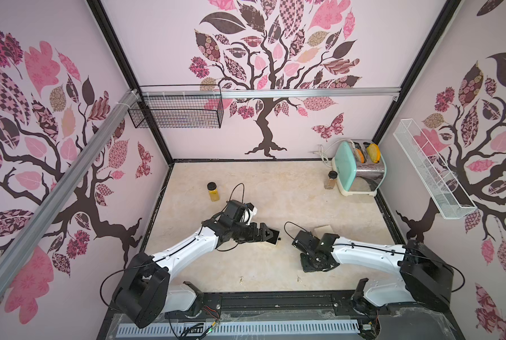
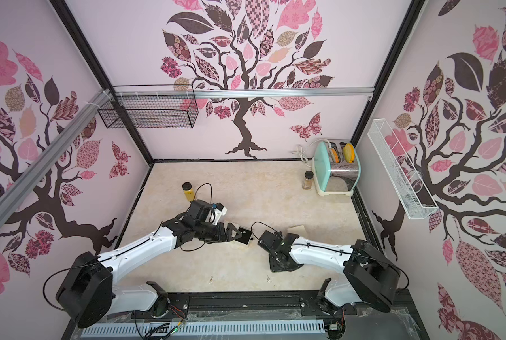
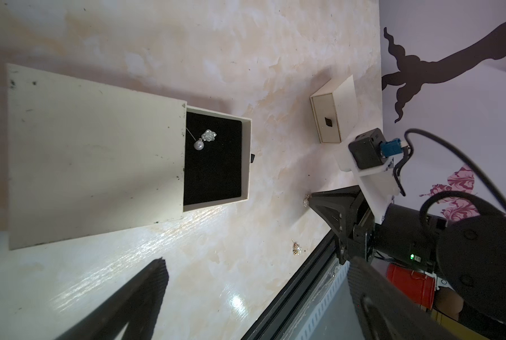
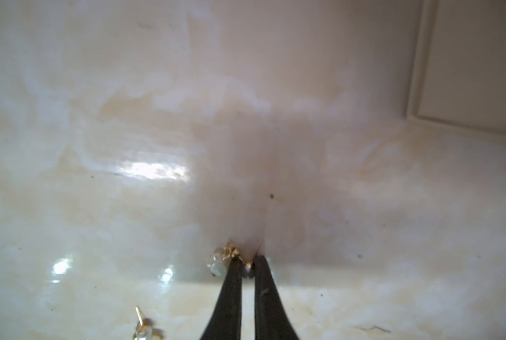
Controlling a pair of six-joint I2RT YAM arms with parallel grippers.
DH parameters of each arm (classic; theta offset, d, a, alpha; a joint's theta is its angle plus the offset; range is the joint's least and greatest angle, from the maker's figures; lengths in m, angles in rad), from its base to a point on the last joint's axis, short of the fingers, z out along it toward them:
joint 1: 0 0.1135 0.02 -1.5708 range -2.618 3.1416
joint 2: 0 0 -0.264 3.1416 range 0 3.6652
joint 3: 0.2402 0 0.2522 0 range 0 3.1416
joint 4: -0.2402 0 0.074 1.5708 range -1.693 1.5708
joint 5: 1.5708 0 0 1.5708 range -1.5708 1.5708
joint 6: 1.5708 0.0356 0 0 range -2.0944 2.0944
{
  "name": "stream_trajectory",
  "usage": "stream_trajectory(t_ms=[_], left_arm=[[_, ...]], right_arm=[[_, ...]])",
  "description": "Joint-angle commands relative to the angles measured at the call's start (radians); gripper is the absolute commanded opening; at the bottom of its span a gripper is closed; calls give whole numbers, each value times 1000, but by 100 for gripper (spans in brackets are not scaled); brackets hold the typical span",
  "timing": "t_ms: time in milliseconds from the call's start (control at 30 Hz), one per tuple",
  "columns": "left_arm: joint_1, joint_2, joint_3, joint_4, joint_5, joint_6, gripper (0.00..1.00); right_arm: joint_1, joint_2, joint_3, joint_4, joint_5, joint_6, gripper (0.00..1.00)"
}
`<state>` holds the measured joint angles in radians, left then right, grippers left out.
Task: Place the earrings into the drawer-style jewelry box
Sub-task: Pick up the earring from the center of the board.
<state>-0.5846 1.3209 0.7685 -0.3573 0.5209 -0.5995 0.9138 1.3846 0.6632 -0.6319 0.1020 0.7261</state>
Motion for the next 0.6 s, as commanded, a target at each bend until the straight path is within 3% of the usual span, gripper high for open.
stream_trajectory(t_ms=[0,567], left_arm=[[27,-15,-22,21,10,-12,98],[82,26,-3,67,106,-34,98]], right_arm=[[-4,-3,21,73,58,-119,9],[3,-262,-180,596,36,-329,9]])
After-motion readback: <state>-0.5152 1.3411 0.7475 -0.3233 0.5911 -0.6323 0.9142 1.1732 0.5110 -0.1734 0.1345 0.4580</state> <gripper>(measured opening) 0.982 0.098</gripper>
